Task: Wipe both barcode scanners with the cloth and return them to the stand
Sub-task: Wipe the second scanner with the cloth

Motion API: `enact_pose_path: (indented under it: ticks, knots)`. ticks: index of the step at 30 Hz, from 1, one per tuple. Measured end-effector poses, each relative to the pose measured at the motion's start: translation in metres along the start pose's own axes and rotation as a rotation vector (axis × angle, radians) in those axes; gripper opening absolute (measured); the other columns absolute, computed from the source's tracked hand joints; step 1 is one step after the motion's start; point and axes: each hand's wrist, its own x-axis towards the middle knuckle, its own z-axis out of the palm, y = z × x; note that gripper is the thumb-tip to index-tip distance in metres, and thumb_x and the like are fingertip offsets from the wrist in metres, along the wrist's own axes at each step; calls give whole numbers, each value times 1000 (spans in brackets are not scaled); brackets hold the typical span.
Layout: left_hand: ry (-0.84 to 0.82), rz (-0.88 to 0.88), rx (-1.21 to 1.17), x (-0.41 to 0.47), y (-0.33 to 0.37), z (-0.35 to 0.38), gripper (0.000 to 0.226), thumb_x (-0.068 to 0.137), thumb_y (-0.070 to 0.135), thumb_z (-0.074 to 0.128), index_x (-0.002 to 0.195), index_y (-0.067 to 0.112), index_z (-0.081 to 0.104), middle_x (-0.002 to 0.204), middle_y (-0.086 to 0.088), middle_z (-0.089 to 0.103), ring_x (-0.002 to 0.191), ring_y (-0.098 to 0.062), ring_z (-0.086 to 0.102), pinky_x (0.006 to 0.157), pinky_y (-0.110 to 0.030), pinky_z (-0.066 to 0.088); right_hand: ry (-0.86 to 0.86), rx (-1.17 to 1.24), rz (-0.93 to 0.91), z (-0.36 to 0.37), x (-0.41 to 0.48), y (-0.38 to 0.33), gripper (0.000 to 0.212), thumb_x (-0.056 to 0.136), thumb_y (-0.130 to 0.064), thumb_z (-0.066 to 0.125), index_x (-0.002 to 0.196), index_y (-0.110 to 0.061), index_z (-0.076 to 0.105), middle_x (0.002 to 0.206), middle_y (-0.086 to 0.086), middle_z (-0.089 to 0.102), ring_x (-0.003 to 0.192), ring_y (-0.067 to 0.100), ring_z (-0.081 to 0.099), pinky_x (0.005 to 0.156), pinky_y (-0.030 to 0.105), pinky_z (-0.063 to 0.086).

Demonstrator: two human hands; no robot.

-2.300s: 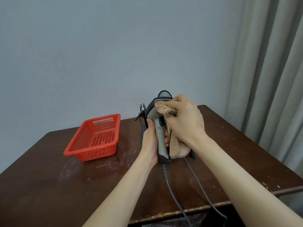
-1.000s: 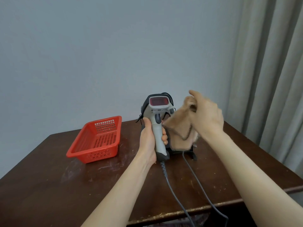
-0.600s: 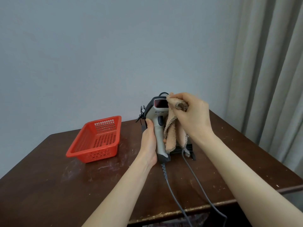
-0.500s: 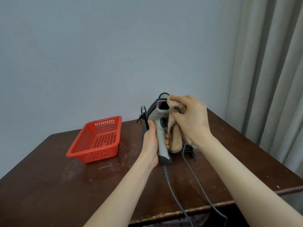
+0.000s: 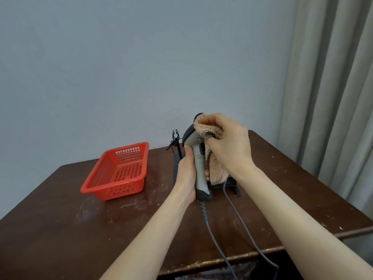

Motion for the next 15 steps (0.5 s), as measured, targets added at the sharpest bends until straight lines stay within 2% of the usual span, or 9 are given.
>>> enact_pose_path:
  ticks: [2,5,8,10,12,15]
  knots:
    - [-23,-2,-13,-2,1,0,68,74,73,41,79,9,60,59,-7,53,42,-17,47,41,-25,40,8,-158,31,-5,0,3,40,80,-10,60,106,-39,65,92,-12,63,101,10,55,74,30,44]
    - [-24,-11,-36,-4,5,0,60,90,62,34,76,8,58,55,-6,52,40,-15,45,39,-23,39,5,-320,84,-12,0,4,39,84,-14,59,111,-41,61,93,-9,60,103,13,52,68,27,32]
    - [-37,-5,-58,-5,6,2,58,91,60,35,83,7,58,55,-6,52,39,-15,44,38,-22,39,-26,-412,99,-13,-1,4,37,85,-15,59,115,-37,59,101,-3,64,101,22,54,69,30,36]
    - [-37,-7,-58,-6,5,3,58,90,60,36,86,7,58,56,-7,52,40,-15,44,38,-23,39,-2,-366,102,-13,1,6,35,82,-13,62,108,-36,61,100,-3,67,96,24,58,69,30,39]
    - [-25,-11,-43,-7,5,3,59,91,60,34,83,7,58,55,-6,52,39,-15,44,38,-23,39,27,-217,114,-10,5,9,33,80,-10,63,94,-39,60,96,-3,69,93,22,61,70,31,45]
    - [-22,-22,-9,-7,8,3,59,93,59,31,77,9,58,52,-5,52,38,-14,44,39,-22,38,56,-23,104,-6,5,7,40,77,-5,64,83,-43,53,95,-10,70,94,14,64,77,39,53]
